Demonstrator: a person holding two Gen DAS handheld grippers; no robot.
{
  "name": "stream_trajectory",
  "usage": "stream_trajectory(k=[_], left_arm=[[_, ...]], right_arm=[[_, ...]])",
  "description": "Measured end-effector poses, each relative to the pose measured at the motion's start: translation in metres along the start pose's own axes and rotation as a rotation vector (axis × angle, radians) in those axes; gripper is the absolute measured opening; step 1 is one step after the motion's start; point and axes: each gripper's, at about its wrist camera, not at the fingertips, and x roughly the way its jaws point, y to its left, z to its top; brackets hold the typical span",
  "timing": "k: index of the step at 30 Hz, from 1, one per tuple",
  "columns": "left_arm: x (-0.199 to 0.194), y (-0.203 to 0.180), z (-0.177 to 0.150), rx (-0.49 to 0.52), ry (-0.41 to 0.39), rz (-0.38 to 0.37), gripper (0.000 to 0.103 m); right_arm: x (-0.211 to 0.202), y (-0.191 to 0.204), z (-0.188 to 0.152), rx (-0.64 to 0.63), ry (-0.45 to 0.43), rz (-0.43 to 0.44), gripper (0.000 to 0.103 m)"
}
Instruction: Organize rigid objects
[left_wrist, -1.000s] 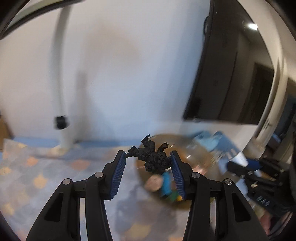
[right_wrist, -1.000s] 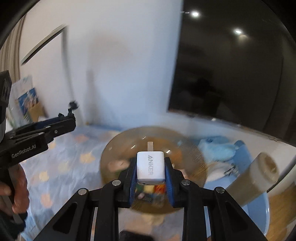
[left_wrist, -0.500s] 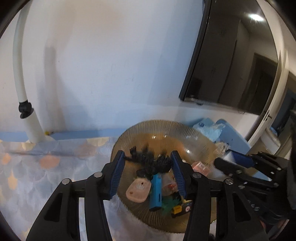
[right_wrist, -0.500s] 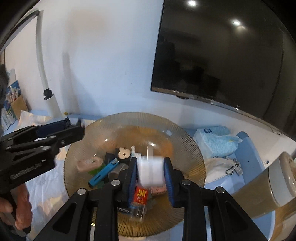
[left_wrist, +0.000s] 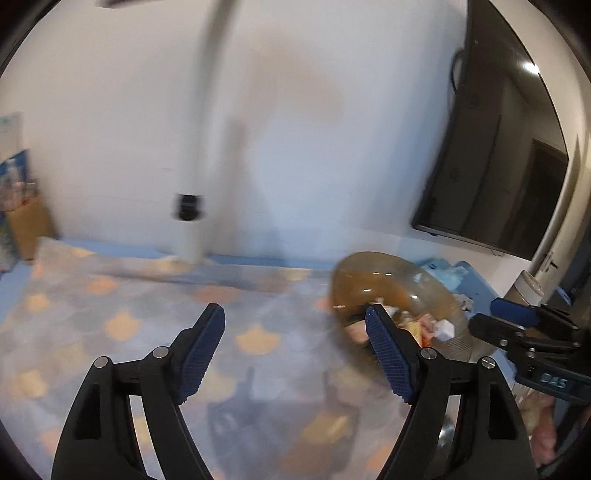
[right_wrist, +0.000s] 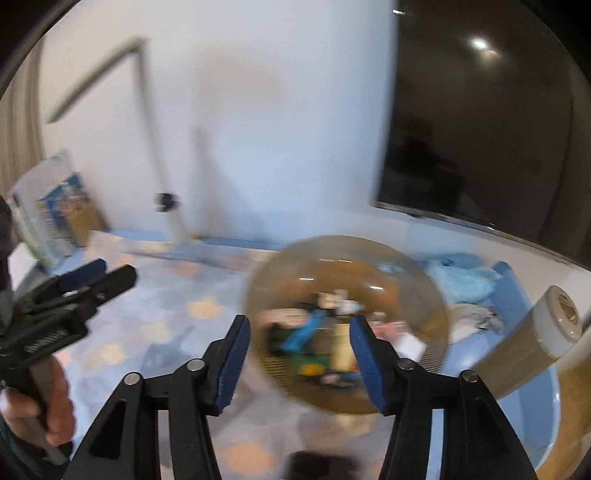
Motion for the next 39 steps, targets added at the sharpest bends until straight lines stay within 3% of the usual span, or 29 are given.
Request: stream_trajectory(k=[6, 12, 17, 26, 32, 34, 37, 39], left_arm=[[-0.039, 0.044, -0.025, -0.030, 0.009, 0.067, 0.077], [-0.034, 0.087, -0.074, -0.027, 0.060, 0.188, 0.077], [-0.018, 0.110, -0.108, -0.028, 0.100, 0.246, 0.077], [-0.016, 0.132, -0.119, -0.148, 0.115, 0.246, 0.078], [-0.010, 0.116, -0.119, -0.064, 0.137, 0.275, 0.078], [-0.009, 0.109, -0.120, -0.025, 0.139, 0.284, 0.084], [-0.010, 0.107, -0.120, -0.014, 0.135, 0.287, 0.088], [-0.011, 0.109, -0.120, -0.026, 0.133, 0.283, 0.088]], right_arm=[[-0.019, 0.093, -0.016, -0.116, -0.024, 0.060, 0.056], [0.033, 0.147, -0.067, -0.134, 0.078, 0.072, 0.056], [0.081, 0.152, -0.103, -0.106, 0.159, 0.054, 0.056], [0.101, 0.137, -0.115, -0.029, 0.193, 0.023, 0.057], [0.099, 0.132, -0.116, 0.000, 0.200, 0.017, 0.057], [0.099, 0.135, -0.116, -0.016, 0.202, 0.011, 0.058], [0.101, 0.137, -0.115, -0.028, 0.204, 0.002, 0.063], [0.102, 0.136, -0.115, -0.026, 0.211, 0.000, 0.073]])
